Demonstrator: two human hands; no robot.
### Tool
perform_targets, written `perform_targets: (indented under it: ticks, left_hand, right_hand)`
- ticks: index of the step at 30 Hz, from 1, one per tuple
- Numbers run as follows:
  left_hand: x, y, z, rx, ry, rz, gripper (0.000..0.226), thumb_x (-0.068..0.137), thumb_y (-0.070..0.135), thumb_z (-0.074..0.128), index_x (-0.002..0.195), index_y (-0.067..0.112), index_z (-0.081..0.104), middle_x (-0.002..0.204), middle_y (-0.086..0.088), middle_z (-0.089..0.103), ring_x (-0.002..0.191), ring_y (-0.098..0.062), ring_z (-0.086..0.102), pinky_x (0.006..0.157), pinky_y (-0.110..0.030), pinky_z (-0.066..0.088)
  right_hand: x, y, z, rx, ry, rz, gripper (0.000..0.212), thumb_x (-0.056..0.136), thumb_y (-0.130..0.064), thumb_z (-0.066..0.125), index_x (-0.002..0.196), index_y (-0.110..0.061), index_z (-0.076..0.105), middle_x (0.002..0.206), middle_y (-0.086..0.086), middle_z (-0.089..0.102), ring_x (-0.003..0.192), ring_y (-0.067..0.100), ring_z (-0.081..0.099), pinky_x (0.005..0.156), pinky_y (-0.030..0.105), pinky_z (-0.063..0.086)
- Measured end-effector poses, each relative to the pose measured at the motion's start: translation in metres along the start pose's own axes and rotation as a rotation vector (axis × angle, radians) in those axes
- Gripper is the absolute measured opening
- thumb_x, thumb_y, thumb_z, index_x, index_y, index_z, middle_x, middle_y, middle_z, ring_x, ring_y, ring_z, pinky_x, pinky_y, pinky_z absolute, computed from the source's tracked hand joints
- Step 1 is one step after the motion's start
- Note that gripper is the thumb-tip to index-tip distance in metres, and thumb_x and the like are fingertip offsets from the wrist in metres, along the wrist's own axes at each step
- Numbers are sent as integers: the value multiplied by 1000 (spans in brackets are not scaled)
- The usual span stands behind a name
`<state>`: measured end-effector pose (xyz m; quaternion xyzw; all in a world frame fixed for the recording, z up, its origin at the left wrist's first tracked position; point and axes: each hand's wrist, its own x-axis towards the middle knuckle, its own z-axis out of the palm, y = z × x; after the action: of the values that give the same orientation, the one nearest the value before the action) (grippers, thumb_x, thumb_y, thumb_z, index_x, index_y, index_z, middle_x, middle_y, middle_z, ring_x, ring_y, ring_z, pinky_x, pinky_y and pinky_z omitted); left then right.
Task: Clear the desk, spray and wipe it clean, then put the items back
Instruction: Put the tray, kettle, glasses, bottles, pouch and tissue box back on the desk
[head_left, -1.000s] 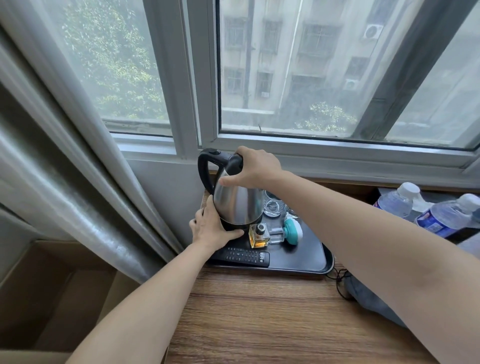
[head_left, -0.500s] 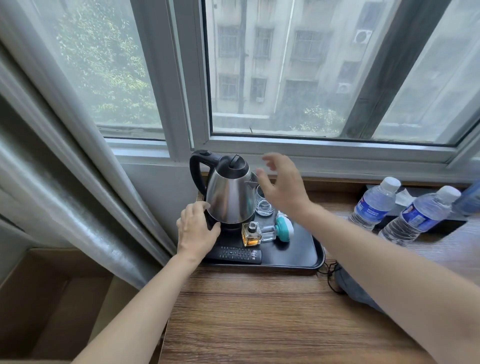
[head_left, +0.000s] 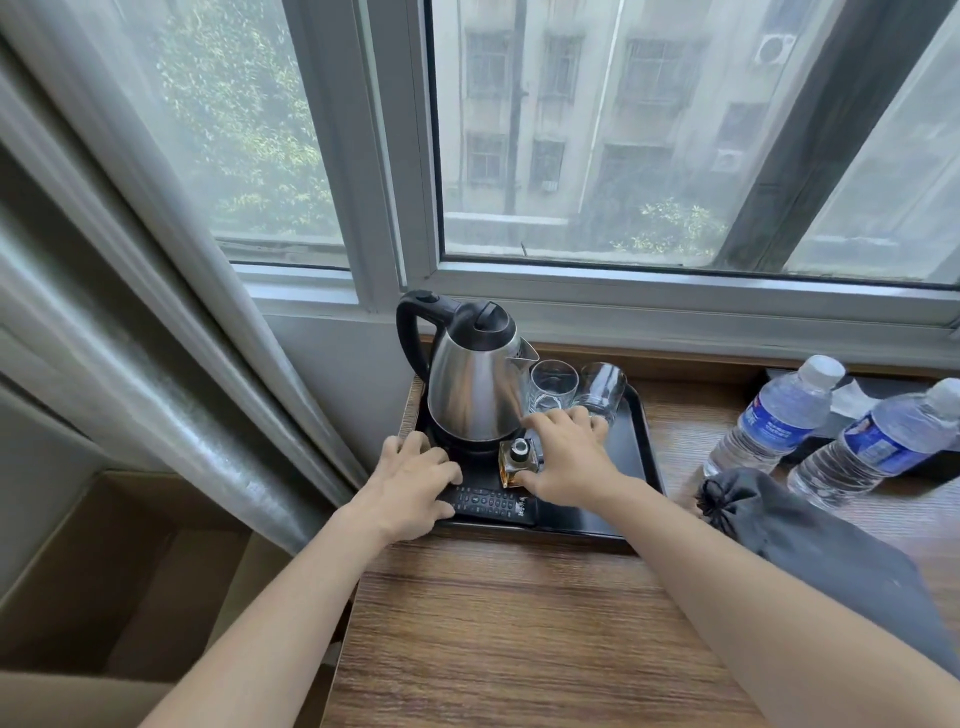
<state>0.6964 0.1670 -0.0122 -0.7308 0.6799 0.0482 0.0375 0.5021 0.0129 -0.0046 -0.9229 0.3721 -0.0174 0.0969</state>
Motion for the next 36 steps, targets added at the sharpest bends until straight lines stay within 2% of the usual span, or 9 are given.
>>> perform_targets:
  ticks: [4,9,16,19,22,25,29,33,36]
  left_hand:
    - [4,-2,-7,139,-49,66,47,97,43,67,141,30,57,135,10,62,131,-25,37,106,-43,24]
    - [9,-2,-8,216,-77,134,42,96,45,67,133,24,62,124,7,67,125,-26,40,105,-44,23]
    - [2,-1,1,207,1,132,35,99,42,63,127,22,64,118,5,67,123,-26,42,100,-43,20]
    - [-9,1,14,141,111,125,23,91,38,74,110,25,71,103,10,72,111,-25,56,91,-41,24]
    - [-20,-3,27,15,258,25,32,76,34,89,104,30,75,101,14,71,98,-21,63,86,-42,39]
    - [-30,-3,27,-170,371,-171,34,77,24,90,109,25,76,104,6,66,95,-25,64,80,-47,51]
    - [-38,-6,26,-310,335,-373,42,90,28,78,130,23,65,118,0,60,110,-27,60,93,-49,48]
    - [-36,-7,26,-405,341,-417,45,95,33,72,136,21,59,129,-1,57,122,-28,56,100,-48,43]
    - [-31,-5,23,-436,348,-429,49,95,36,71,140,20,56,134,-1,56,126,-28,52,104,-46,40]
  right_hand:
    - [3,2,-4,-56,-36,3,59,75,-61,69,124,-31,54,121,-4,56,120,26,38,99,46,26]
    - [0,2,-2,-37,-31,-18,54,79,-65,68,122,-34,60,118,-7,57,117,24,39,96,46,24]
    - [-8,-13,0,9,28,14,50,81,-67,66,121,-36,62,115,-6,62,118,25,41,98,45,21]
    - [-11,-24,5,2,43,17,50,82,-67,65,120,-34,63,115,-6,62,118,25,41,100,44,19]
    - [-10,-37,8,28,41,14,46,85,-63,66,115,-28,64,110,-6,65,119,26,42,103,47,19]
    - [-9,-51,10,96,33,56,39,87,-55,69,107,-23,62,99,-1,67,117,25,41,103,47,19]
    - [-11,-67,22,164,52,83,41,89,-50,68,116,-21,56,97,0,69,117,25,45,101,44,19]
    - [-13,-86,33,178,85,100,45,91,-47,65,124,-20,50,101,1,71,119,24,47,103,44,21]
    - [-14,-92,36,199,84,121,40,93,-44,61,123,-20,52,101,2,71,118,24,46,102,44,23]
